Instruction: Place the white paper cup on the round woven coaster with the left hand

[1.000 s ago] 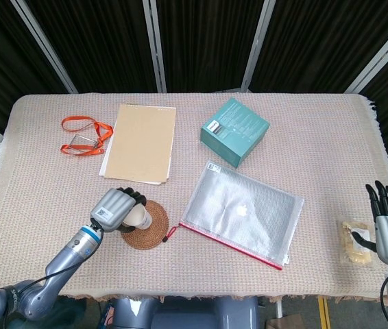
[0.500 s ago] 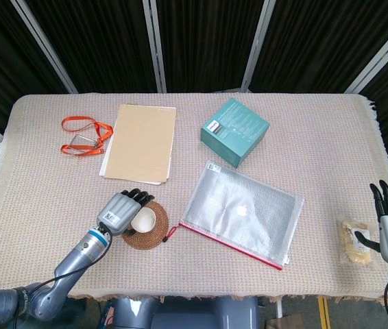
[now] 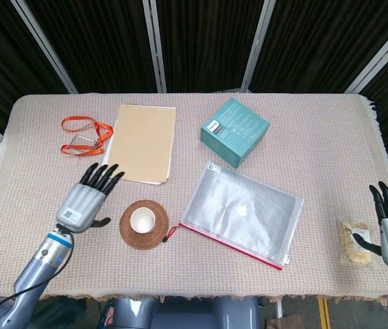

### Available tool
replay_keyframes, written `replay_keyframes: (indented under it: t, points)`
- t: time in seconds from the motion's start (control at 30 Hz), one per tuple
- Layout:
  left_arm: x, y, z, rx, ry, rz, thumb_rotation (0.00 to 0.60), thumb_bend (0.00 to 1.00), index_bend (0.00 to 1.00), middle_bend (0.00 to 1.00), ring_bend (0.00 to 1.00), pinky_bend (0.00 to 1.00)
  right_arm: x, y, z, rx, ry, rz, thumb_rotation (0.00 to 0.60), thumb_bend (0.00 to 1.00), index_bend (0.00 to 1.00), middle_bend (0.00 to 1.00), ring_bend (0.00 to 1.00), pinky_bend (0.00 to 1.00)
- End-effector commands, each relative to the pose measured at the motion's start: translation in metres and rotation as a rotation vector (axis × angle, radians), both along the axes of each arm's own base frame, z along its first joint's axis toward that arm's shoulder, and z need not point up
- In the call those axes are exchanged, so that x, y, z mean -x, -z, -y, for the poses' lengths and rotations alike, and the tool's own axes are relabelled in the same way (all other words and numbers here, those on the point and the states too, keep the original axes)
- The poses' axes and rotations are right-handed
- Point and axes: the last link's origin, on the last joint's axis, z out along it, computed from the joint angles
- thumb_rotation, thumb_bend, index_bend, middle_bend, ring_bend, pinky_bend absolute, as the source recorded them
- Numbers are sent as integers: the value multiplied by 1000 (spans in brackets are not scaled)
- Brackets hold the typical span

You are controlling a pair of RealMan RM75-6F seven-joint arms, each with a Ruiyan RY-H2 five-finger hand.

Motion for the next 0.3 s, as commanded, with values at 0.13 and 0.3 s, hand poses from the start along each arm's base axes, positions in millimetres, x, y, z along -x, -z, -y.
replay_keyframes:
  t: [0.13, 0.3]
  points:
    - [59, -57, 48, -167, -109, 44, 600, 0, 0, 0, 0, 0, -4, 0, -5, -11, -20, 9, 600, 0, 0, 0, 0, 0]
    - [92, -62, 66, -173, -148, 62, 600, 0, 0, 0, 0, 0, -4, 0, -7, -17, -24, 11, 600, 0, 0, 0, 0, 0]
